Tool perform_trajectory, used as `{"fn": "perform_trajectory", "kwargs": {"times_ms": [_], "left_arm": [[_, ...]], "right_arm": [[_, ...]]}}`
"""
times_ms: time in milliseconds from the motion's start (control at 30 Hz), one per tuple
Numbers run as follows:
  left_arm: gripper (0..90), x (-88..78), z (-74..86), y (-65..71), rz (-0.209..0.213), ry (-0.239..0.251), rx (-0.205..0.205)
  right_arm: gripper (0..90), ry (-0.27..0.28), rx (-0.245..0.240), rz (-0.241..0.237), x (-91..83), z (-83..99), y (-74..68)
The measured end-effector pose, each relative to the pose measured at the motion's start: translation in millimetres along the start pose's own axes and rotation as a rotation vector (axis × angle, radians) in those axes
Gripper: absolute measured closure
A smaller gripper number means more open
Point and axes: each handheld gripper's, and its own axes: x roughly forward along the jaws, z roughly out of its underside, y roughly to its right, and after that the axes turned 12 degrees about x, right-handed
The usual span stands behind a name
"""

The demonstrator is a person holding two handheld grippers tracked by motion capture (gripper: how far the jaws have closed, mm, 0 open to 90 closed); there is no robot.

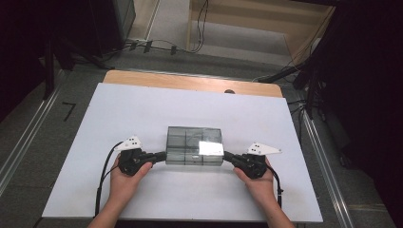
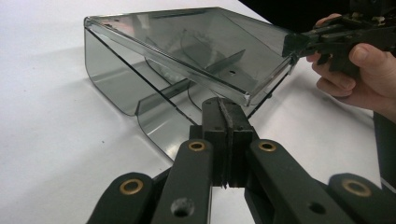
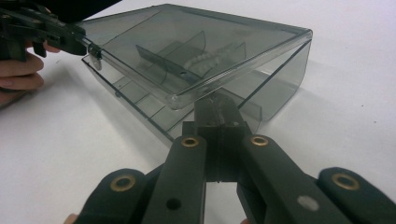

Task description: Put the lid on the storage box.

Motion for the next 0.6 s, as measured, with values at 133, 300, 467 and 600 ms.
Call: {"fn": "perform_trajectory", "kwargs": {"times_ms": [133,300,467,600], "left_arm": [[88.6,-2.7,0.5,1.4,0.004,-0.002,0.001],[88.6,-8.1,1.6,4.5,0.01,0.002,0.008],[86.7,-18.5,4.2,5.8,-0.003,0.028,0.016],[83.6,-30.3,3.6,6.5,-0.015,0.065,0.03]], "right_arm": [[88.2,-0.006,-0.009,-0.003,-3.0,2.7,-2.8],[88.1,-0.003,-0.013,-0.001,-9.1,5.3,-5.0],[88.0,0.012,-0.018,0.006,-19.2,7.2,-5.6],[87.1,0.028,-0.021,0.011,-29.0,7.4,-5.7]]}}
